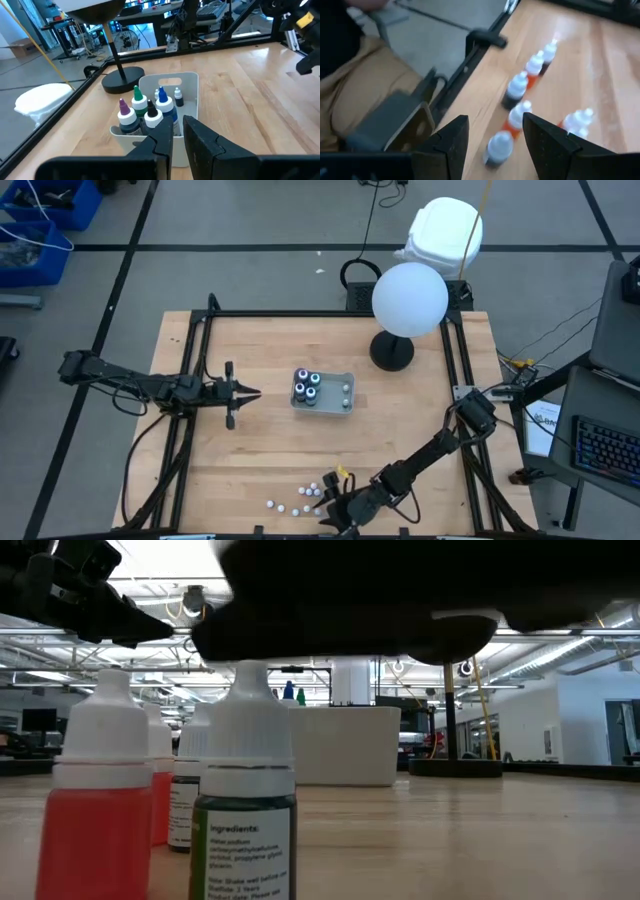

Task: Pick & Place food coloring
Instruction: Put the small green food coloring bottle into the gray bin

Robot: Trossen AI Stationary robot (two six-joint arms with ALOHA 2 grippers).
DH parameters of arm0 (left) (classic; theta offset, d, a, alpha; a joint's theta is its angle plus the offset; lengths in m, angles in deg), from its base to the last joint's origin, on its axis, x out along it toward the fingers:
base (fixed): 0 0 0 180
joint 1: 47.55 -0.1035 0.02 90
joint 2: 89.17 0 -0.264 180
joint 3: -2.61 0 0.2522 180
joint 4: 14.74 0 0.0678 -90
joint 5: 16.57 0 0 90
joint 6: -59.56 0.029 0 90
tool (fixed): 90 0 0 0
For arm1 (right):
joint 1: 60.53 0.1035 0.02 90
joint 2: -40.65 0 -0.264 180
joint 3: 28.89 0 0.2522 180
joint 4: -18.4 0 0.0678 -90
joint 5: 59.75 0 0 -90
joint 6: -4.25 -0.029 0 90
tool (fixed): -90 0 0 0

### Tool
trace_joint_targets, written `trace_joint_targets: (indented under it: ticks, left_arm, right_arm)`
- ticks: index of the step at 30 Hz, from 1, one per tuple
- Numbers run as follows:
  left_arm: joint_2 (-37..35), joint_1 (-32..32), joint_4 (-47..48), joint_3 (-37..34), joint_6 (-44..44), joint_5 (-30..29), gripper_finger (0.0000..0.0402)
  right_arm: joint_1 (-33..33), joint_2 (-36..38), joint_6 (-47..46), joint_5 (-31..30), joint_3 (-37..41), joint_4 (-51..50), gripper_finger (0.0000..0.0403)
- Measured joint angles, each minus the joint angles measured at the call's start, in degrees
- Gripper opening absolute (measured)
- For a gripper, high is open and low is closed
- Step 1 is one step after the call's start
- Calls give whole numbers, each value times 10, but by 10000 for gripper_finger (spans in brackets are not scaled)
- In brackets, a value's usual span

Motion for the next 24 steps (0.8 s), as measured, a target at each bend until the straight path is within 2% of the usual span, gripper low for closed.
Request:
trace_joint_targets:
  ticks: [13, 24]
  left_arm:
    - [0, 0, -1, 0, 4, 0, 51]
    - [0, 0, -1, 0, 5, 0, 51]
  right_arm:
    - [-1, 0, -32, 0, 0, -31, 176]
    - [-11, -15, -31, 4, 0, -16, 176]
